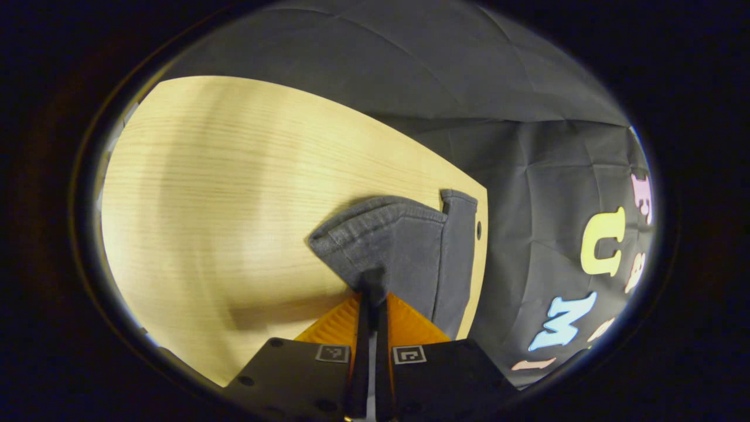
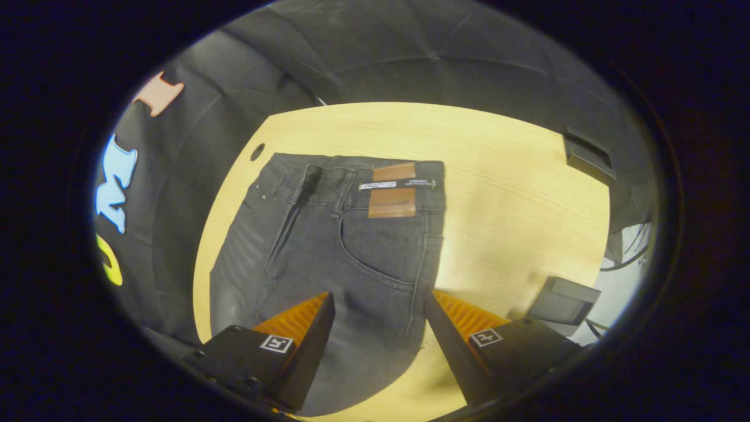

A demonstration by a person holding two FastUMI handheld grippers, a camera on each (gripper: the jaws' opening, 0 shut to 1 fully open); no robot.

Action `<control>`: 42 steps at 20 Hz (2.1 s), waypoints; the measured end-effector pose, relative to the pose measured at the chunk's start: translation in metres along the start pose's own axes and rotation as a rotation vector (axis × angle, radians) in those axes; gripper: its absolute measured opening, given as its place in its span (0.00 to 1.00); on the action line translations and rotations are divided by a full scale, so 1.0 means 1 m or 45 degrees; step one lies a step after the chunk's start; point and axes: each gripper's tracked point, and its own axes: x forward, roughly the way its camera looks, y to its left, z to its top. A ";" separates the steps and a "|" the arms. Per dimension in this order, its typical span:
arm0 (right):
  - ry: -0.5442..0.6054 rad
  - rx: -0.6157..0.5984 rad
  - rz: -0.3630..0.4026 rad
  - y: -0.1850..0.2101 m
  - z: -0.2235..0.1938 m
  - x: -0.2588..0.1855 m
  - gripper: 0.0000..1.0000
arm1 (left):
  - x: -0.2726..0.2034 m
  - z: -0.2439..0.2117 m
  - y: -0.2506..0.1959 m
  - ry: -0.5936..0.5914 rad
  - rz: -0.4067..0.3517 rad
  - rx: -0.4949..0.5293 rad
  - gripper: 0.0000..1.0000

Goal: Grasp the waist and the cuffs of the jeans and fold them to make the two legs overlap; first hold the waist and fold one-third of the jeans toward the cuffs, then hold the cuffs and fold the remaining one-third in the same direction to finish folding.

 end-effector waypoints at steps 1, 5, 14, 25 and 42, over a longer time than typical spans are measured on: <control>-0.007 -0.023 0.009 0.006 0.003 0.004 0.88 | 0.002 0.001 -0.001 0.001 0.000 0.006 0.08; 0.000 -0.070 -0.032 -0.002 0.007 0.018 0.52 | -0.006 -0.007 -0.007 0.014 -0.006 0.037 0.13; 0.113 -0.003 0.234 0.014 0.021 -0.010 0.04 | -0.025 -0.015 -0.031 0.035 -0.072 -0.033 0.13; 0.425 -0.065 0.621 0.068 0.063 -0.096 0.01 | -0.108 -0.023 -0.088 0.053 -0.153 -0.275 0.07; 0.493 0.045 0.717 0.221 0.176 -0.043 0.01 | 0.056 -0.014 -0.249 0.147 -0.052 -0.182 0.07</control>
